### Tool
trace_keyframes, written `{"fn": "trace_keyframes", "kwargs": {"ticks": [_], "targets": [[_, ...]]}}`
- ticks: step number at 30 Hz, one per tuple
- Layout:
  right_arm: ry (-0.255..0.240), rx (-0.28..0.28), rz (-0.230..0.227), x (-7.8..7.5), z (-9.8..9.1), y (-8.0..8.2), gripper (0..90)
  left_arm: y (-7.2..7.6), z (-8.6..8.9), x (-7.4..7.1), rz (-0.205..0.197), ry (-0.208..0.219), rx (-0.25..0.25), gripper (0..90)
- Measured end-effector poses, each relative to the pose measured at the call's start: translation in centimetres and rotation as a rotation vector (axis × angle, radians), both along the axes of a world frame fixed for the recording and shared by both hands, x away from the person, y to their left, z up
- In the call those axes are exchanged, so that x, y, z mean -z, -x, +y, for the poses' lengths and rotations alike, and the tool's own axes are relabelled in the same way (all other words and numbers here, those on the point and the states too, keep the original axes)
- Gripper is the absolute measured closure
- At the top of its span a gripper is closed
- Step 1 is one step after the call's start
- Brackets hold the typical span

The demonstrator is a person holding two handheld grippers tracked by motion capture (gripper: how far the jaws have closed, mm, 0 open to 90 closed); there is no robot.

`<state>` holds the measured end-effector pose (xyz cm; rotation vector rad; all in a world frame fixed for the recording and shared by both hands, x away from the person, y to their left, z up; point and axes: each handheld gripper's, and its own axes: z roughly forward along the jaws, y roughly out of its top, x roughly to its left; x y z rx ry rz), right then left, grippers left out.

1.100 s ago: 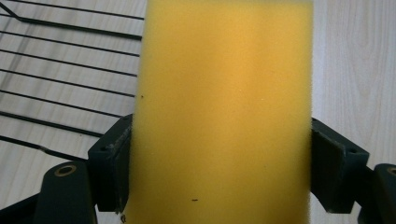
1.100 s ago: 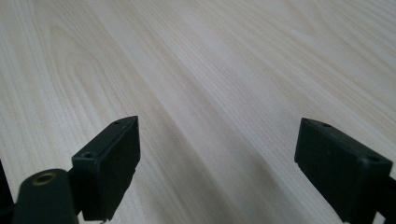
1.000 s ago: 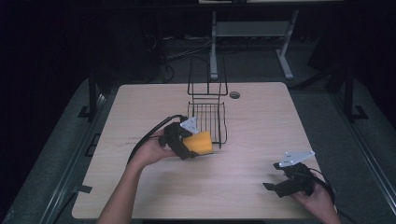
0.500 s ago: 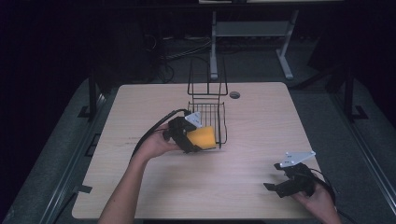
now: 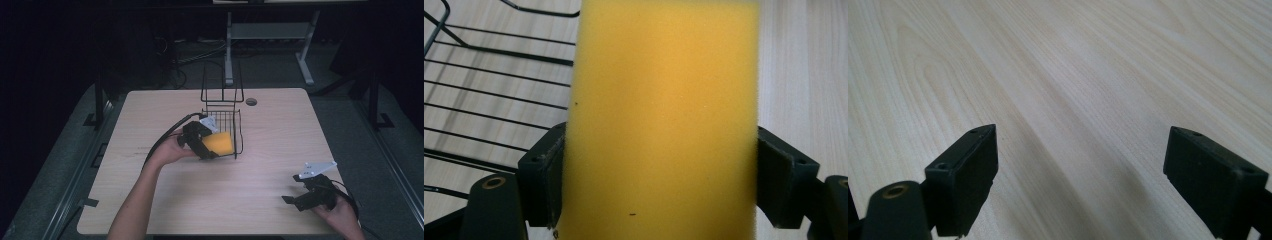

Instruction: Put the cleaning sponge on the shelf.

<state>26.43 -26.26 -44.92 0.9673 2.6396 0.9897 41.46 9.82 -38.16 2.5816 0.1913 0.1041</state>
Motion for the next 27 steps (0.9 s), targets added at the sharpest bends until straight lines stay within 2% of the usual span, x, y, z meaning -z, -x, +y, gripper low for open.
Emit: {"fn": "trace_keyframes", "kwargs": {"ticks": [4, 12, 16, 23, 24, 27], "targets": [[0.001, -0.001, 0.002, 0.0, 0.0, 0.0, 14.0, -0.3, -0.5, -0.2, -0.012, 0.001, 0.014, 21.2], [0.007, -0.003, 0.003, 0.1, 0.1, 0.0, 14.0, -0.9, -0.8, 0.4, -0.007, 0.014, 0.013, 21.2], [0.000, 0.000, 0.002, 0.0, 0.0, 0.0, 14.0, -1.3, -1.0, 0.4, -0.003, -0.015, 0.016, 21.2], [-0.004, 0.007, -0.004, 0.0, -0.2, 0.0, 14.0, -2.0, -1.5, 0.4, 0.002, 0.007, 0.012, 21.2], [-0.004, 0.008, -0.003, 0.0, -0.3, 0.0, 14.0, -2.1, -1.5, 0.5, 0.013, 0.000, 0.008, 21.2], [-0.003, 0.009, -0.003, 0.0, -0.3, 0.0, 14.0, -2.3, -1.7, 0.5, 0.012, -0.014, 0.017, 21.1]]}}
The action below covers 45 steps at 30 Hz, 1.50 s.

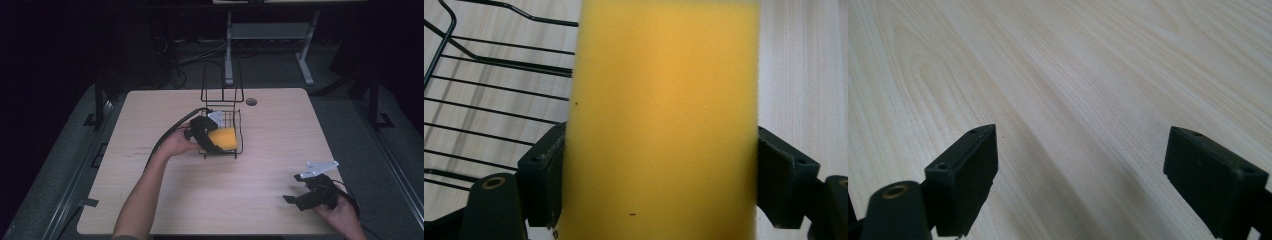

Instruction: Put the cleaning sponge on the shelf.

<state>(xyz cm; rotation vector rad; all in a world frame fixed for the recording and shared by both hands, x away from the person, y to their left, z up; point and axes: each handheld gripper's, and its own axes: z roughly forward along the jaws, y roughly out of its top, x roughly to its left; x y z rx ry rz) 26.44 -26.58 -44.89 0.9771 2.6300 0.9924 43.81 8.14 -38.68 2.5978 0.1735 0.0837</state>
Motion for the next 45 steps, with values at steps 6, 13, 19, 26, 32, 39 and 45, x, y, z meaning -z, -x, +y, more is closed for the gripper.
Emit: {"fn": "trace_keyframes", "kwargs": {"ticks": [6, 13, 19, 26, 32, 39, 45], "targets": [[0.001, -0.001, 0.000, 0.0, 0.0, 0.0, 14.0, -0.5, -0.4, -0.2, -0.018, -0.006, 0.015, 21.1], [0.001, -0.001, 0.000, 0.0, -0.1, 0.0, 14.0, -1.0, -0.3, 0.3, -0.007, 0.000, -0.003, 21.1], [0.004, -0.001, 0.001, 0.0, 0.0, -0.1, 14.0, -1.5, -0.1, 0.6, -0.006, 0.016, -0.033, 21.1], [0.002, 0.000, 0.005, 0.1, -0.1, -0.1, 13.9, -2.2, 0.0, 0.8, -0.015, 0.021, -0.019, 21.1], [0.004, -0.001, 0.005, 0.2, -0.1, -0.2, 13.9, -2.8, -0.4, 0.9, 0.002, -0.008, -0.014, 21.1], [0.006, -0.001, 0.006, 0.2, -0.1, -0.2, 13.9, -3.5, -0.5, 1.2, -0.004, -0.004, -0.010, 21.1], [0.012, -0.002, 0.007, 0.3, 0.0, -0.2, 13.9, -3.7, -0.2, 1.2, -0.007, 0.004, -0.027, 21.1]]}}
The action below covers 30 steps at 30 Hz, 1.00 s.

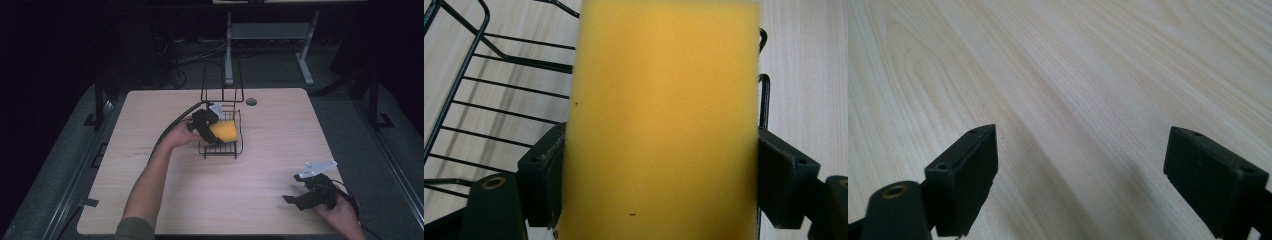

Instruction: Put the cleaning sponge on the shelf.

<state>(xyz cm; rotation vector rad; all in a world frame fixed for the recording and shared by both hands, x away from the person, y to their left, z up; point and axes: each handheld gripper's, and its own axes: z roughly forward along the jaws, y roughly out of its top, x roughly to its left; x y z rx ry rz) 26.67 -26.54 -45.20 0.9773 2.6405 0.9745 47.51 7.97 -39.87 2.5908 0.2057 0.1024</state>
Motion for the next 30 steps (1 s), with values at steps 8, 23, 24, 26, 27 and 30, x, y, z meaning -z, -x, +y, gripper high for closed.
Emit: {"fn": "trace_keyframes", "kwargs": {"ticks": [8, 23, 24, 26, 27, 30], "targets": [[-0.001, 0.003, 0.002, 0.00, 0.11, -0.04, 13.9, -0.33, -0.44, -0.46, 0.006, -0.007, 0.019, 21.0], [0.000, -0.007, -0.006, -0.05, 0.30, 0.06, 13.7, -0.68, -0.62, 0.01, 0.015, -0.025, 0.022, 20.7], [0.000, -0.007, -0.007, -0.05, 0.30, 0.07, 13.7, -0.65, -0.65, 0.08, 0.013, -0.026, 0.022, 20.7], [0.001, -0.007, -0.005, -0.04, 0.31, 0.06, 13.7, -0.60, -0.70, 0.16, 0.007, -0.023, 0.019, 20.7], [0.001, -0.007, -0.004, -0.03, 0.32, 0.04, 13.7, -0.60, -0.71, 0.18, 0.006, -0.023, 0.021, 20.7], [0.005, -0.009, -0.003, -0.02, 0.36, 0.03, 13.7, -0.69, -0.73, 0.39, 0.015, -0.028, 0.024, 20.6]]}}
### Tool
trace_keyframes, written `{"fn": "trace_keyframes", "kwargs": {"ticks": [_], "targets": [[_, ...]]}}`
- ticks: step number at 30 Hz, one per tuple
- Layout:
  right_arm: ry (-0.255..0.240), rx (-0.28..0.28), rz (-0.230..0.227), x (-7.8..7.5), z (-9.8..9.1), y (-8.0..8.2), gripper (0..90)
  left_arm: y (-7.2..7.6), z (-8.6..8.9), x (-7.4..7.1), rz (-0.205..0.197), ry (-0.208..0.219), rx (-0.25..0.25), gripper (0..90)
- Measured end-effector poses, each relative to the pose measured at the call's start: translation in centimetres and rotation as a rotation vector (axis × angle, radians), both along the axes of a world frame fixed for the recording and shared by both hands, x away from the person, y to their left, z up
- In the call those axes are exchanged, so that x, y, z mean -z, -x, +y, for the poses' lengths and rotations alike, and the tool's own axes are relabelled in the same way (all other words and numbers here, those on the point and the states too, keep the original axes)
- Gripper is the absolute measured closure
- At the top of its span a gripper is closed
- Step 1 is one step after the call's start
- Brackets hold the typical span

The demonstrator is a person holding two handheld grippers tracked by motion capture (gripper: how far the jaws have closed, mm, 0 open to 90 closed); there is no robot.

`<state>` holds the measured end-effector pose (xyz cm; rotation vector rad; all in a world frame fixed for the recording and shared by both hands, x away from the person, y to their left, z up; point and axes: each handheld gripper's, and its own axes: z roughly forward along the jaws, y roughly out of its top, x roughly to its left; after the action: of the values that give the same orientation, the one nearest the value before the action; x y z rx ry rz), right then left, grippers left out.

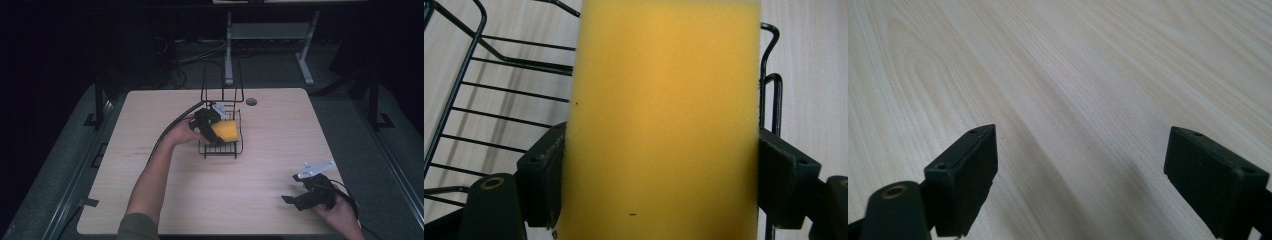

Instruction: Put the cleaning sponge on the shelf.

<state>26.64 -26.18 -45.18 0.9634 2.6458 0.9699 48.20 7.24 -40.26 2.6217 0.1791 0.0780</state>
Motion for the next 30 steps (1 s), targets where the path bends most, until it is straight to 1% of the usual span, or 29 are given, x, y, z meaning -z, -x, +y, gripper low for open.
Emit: {"fn": "trace_keyframes", "kwargs": {"ticks": [4, 11, 16, 22, 24, 26, 30], "targets": [[-0.002, 0.000, -0.003, 0.01, -0.05, -0.01, 13.7, -0.07, -0.02, 0.29, 0.010, -0.012, 0.001, 20.5], [0.005, -0.002, -0.003, 0.02, 0.00, -0.01, 13.7, 0.01, -0.23, 0.61, 0.014, -0.024, 0.008, 20.3], [-0.004, 0.000, -0.001, 0.00, -0.02, 0.05, 13.7, -0.04, -0.17, 0.67, 0.012, -0.035, 0.008, 20.0], [0.001, -0.001, -0.004, 0.01, -0.04, 0.01, 13.7, -0.07, -0.13, 0.61, 0.016, -0.024, 0.004, 19.2], [0.001, -0.002, -0.005, 0.02, -0.05, 0.00, 13.7, -0.03, -0.06, 0.53, 0.008, -0.019, 0.006, 19.3], [0.006, -0.002, -0.002, 0.02, 0.01, -0.01, 13.7, -0.05, 0.03, 0.37, 0.014, -0.017, 0.002, 19.1], [0.001, -0.002, 0.000, -0.02, 0.10, 0.04, 13.7, -0.03, 0.19, 0.08, 0.006, -0.008, 0.000, 18.8]]}}
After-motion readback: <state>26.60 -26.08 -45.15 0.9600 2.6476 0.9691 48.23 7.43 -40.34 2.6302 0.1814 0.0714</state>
